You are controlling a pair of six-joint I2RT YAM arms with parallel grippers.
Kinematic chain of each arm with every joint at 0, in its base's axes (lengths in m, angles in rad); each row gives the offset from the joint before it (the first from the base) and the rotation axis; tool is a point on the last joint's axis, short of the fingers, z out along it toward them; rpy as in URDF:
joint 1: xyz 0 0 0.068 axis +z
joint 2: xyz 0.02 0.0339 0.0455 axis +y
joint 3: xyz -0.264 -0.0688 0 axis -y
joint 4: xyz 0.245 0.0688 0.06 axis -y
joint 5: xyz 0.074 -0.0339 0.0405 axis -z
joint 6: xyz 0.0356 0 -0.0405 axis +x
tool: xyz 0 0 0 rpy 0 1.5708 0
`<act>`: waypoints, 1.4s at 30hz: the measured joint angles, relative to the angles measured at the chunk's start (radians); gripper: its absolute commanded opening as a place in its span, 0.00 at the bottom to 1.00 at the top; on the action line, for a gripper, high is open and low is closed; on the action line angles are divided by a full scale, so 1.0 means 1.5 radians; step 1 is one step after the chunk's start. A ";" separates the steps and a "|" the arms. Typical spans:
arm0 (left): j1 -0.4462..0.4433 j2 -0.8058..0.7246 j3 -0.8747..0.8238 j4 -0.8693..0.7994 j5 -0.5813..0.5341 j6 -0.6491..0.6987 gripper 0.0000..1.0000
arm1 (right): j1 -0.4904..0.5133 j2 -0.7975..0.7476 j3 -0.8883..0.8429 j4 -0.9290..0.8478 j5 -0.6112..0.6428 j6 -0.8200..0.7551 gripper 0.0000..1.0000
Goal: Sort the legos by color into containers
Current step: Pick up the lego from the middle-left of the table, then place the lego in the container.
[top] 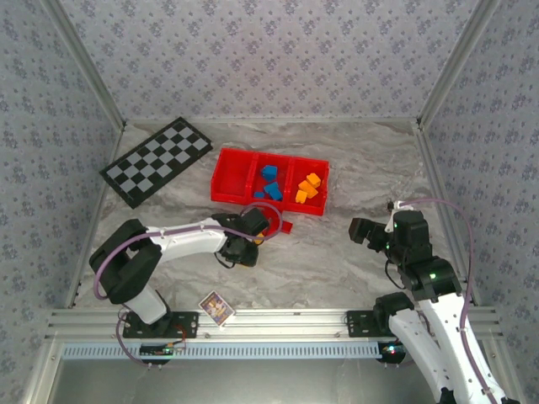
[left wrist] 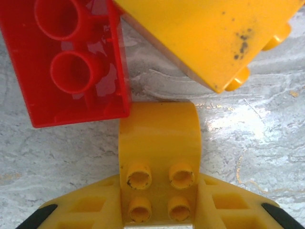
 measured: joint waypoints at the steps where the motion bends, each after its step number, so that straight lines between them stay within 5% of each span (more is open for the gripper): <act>1: -0.003 -0.002 0.000 0.000 -0.006 -0.004 0.24 | 0.000 0.000 0.000 0.000 0.000 0.000 1.00; 13: -0.045 -0.183 0.020 -0.019 -0.103 -0.057 0.20 | 0.000 0.000 0.000 0.000 0.008 0.000 1.00; 18: -0.043 -0.171 0.106 -0.020 -0.132 -0.055 0.20 | 0.000 0.000 0.000 0.000 0.011 0.000 1.00; 32: 0.004 0.266 0.602 -0.023 -0.117 0.033 0.18 | 0.000 -0.024 0.000 -0.009 0.023 0.000 1.00; 42: 0.018 0.475 0.882 -0.090 -0.099 0.055 0.26 | 0.000 -0.026 0.000 -0.009 0.023 0.000 1.00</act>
